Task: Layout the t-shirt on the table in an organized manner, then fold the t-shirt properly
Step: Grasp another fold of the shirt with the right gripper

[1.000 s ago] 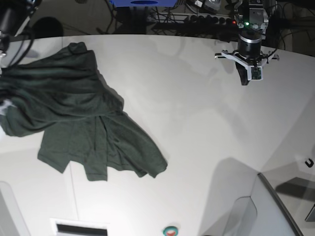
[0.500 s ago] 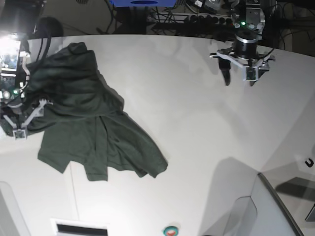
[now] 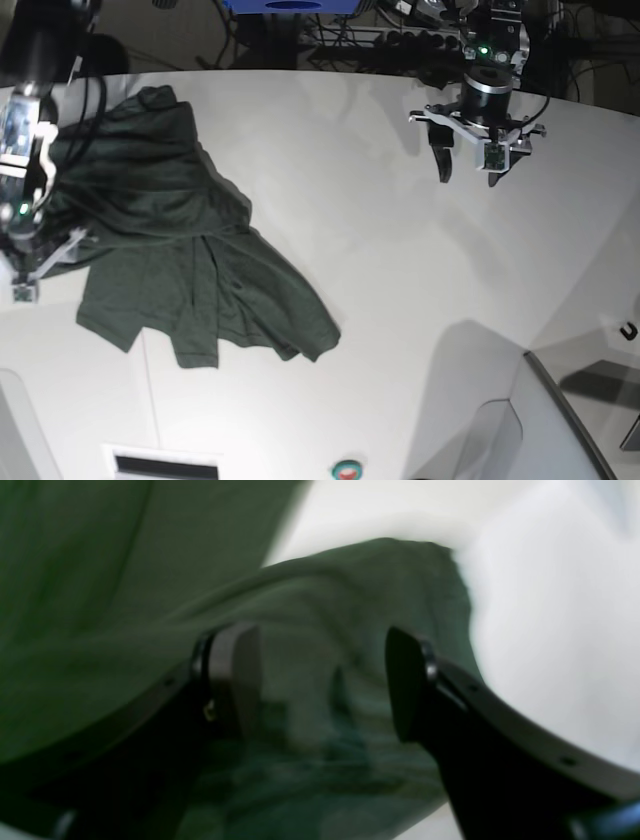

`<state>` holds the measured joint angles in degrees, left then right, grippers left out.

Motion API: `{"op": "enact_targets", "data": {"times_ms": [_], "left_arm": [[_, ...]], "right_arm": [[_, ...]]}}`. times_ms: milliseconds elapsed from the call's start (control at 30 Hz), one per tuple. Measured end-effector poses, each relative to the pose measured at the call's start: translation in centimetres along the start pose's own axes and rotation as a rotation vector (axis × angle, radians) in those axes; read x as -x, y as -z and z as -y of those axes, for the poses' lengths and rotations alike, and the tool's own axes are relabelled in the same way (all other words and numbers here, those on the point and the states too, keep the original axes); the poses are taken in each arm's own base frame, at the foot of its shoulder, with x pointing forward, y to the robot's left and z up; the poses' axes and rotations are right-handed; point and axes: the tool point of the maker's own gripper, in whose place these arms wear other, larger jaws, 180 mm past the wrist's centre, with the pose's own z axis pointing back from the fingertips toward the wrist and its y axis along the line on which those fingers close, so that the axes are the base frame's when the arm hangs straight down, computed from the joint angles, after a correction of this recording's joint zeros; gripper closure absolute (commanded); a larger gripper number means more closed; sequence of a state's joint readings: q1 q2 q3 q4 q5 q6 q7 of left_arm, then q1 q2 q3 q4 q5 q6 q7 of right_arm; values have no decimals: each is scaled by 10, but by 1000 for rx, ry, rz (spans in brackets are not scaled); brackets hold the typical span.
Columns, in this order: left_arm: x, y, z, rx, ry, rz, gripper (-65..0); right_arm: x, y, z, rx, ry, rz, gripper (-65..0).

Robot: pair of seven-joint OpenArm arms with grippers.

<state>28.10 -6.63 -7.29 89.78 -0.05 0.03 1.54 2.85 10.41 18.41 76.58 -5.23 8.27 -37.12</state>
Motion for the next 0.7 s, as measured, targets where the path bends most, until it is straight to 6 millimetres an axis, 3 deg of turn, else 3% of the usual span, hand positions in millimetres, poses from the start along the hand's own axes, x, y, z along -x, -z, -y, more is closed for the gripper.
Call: {"op": "enact_targets", "data": {"times_ms": [133,333,433,600,700], "left_arm": [[7,-4,1,2,1,-20,-364],[22,-6,-3,4,17,-58,-364],[22,-6,-3,6,20,-58,-364],[23,-7,-3,7,20,-59,-364],[22,-7,-3,7,20,-58,-364]], "right_arm": [[23,34,36,39,39,-98,-372],[43,47,25,8,48,-92,-372],[49,52,30,7,52,-75,-371],[57,64,60,53,80,-77,-369],[68,65,94,185,119,-93,-371]]}}
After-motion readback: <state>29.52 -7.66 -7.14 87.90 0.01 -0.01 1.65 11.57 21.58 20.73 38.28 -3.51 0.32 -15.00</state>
